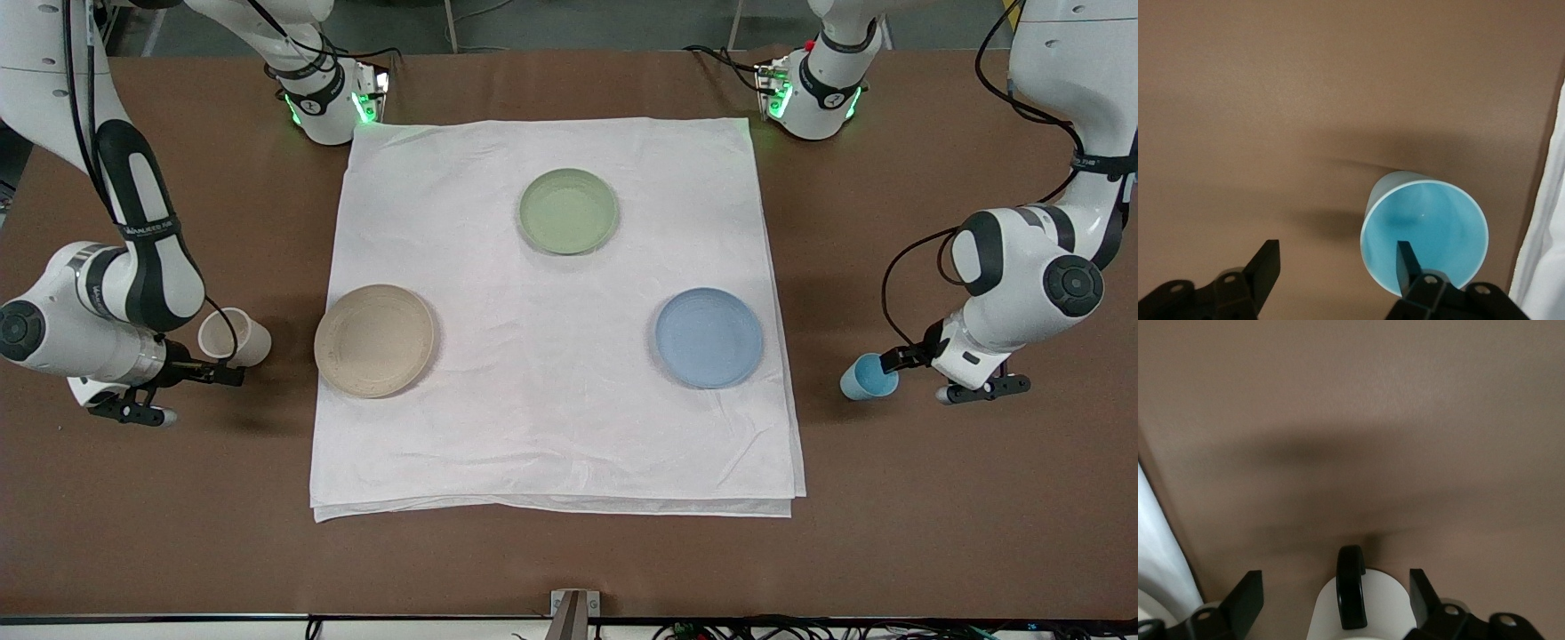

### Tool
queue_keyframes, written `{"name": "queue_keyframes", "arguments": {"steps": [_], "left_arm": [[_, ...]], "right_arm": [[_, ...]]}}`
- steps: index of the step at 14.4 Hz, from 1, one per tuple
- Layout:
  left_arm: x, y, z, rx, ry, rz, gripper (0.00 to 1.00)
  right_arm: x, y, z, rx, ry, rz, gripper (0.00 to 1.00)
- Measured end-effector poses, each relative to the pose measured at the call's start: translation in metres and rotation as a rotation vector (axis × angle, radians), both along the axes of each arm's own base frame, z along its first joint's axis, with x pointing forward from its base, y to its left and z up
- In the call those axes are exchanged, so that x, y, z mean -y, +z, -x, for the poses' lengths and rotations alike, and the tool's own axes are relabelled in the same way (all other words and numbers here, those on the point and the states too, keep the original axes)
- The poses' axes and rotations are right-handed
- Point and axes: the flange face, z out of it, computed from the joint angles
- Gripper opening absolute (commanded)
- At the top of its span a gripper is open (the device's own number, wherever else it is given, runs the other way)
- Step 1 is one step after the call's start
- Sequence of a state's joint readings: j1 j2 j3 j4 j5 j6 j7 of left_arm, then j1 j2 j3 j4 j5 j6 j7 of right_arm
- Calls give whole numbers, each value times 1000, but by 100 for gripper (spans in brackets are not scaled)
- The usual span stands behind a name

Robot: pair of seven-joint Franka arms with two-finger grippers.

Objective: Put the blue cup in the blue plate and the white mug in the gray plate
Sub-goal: 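Grasp the white mug with the right gripper while the left gripper grasps the cup, then carry the mug onto the beige plate while the left gripper lowers the cup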

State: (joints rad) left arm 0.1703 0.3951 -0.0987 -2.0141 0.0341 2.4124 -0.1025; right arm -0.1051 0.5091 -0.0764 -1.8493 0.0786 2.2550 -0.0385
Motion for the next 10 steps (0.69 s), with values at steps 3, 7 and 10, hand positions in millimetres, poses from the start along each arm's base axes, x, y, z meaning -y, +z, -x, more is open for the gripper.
{"name": "queue_keyframes", "arguments": {"steps": [3,7,10], "left_arm": [[4,-10,1,-14,-6,4,25],[8,-24,2,-27,-11,8,0],[19,-13,-3,-3,-28,15,0]], "right_arm": [[0,-7,6,-17,-2,-3,36],[1,-12,10,-30,-4,-5,0],[-2,-10,9,-32,-1,-8,0]]}}
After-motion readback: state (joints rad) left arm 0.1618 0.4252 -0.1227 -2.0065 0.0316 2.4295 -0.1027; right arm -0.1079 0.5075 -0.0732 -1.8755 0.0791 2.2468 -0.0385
